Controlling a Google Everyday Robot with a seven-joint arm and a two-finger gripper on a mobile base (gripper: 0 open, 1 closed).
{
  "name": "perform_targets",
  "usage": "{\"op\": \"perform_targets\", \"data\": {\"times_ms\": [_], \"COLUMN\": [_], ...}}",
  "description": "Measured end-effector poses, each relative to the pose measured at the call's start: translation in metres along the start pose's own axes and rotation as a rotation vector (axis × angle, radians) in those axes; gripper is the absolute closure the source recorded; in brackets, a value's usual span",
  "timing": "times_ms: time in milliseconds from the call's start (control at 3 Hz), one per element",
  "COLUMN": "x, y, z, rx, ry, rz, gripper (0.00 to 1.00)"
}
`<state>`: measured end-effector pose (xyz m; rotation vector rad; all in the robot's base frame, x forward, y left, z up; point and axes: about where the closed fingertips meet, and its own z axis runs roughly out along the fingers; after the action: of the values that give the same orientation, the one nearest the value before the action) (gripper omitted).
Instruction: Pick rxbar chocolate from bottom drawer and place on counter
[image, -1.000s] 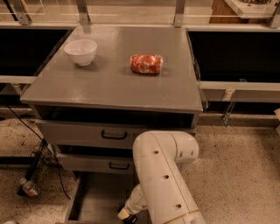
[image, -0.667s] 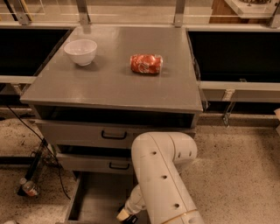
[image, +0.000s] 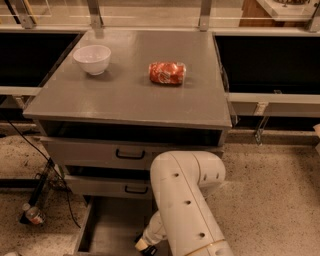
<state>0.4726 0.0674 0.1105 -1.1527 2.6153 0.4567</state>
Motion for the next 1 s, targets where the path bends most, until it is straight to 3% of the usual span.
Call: {"op": "perform_targets", "data": {"times_ms": [667, 1000], "x": [-0.001, -0.002], "y": [0.0049, 0.0087], "z": [-0.0027, -0.0026], "rx": [0.046, 0.05], "ry": [-0.003, -0.009], "rz": [-0.007, -0.024], "gripper": [0.83, 1.0]}}
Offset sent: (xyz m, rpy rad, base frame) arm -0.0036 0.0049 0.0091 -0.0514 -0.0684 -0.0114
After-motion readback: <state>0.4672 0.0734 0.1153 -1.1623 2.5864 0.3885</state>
